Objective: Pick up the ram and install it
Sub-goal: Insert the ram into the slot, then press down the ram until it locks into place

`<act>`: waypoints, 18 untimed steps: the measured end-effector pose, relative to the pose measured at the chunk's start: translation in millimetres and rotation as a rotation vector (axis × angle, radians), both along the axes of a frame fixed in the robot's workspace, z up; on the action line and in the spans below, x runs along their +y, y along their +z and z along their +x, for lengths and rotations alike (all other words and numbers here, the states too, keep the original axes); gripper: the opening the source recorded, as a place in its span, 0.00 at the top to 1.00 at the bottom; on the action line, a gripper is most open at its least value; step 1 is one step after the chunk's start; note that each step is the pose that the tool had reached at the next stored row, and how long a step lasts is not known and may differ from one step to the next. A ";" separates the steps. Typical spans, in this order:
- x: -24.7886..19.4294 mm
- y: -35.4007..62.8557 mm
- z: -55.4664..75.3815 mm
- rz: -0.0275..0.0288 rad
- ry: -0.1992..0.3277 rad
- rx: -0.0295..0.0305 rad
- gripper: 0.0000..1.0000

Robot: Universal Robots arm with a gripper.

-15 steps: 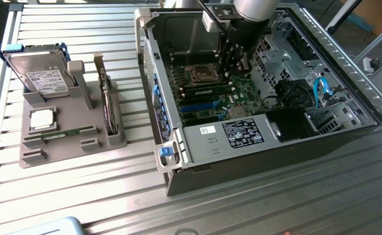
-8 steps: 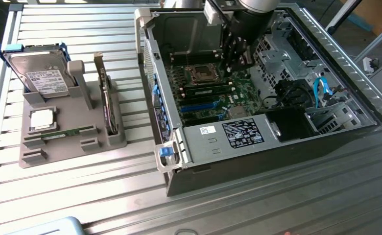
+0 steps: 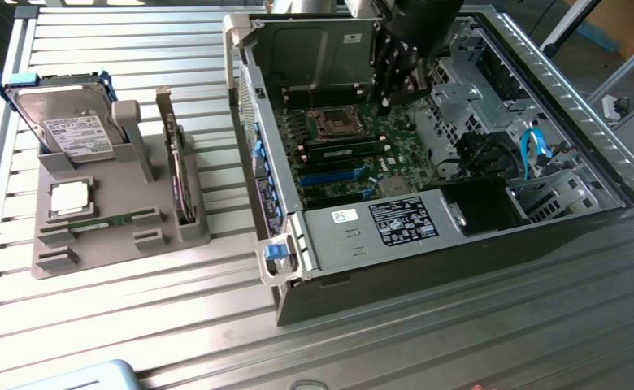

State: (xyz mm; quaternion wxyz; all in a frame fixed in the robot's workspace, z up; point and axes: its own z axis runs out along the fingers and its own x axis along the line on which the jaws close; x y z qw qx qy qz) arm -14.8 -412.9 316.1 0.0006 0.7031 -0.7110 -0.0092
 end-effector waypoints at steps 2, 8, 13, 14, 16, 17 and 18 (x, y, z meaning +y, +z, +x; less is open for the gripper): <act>0.6 7.1 0.0 -0.0020 0.000 0.0000 0.68; 0.9 13.2 0.0 -0.0030 0.000 0.0000 0.68; 0.9 13.2 0.0 -0.0030 0.000 0.0000 0.68; 0.9 13.2 0.0 -0.0030 0.000 0.0000 0.68; 0.9 13.2 0.0 -0.0030 0.000 0.0000 0.68; 0.9 13.2 0.0 -0.0030 0.000 0.0000 0.68; 0.9 13.2 0.0 -0.0029 0.000 -0.0001 0.68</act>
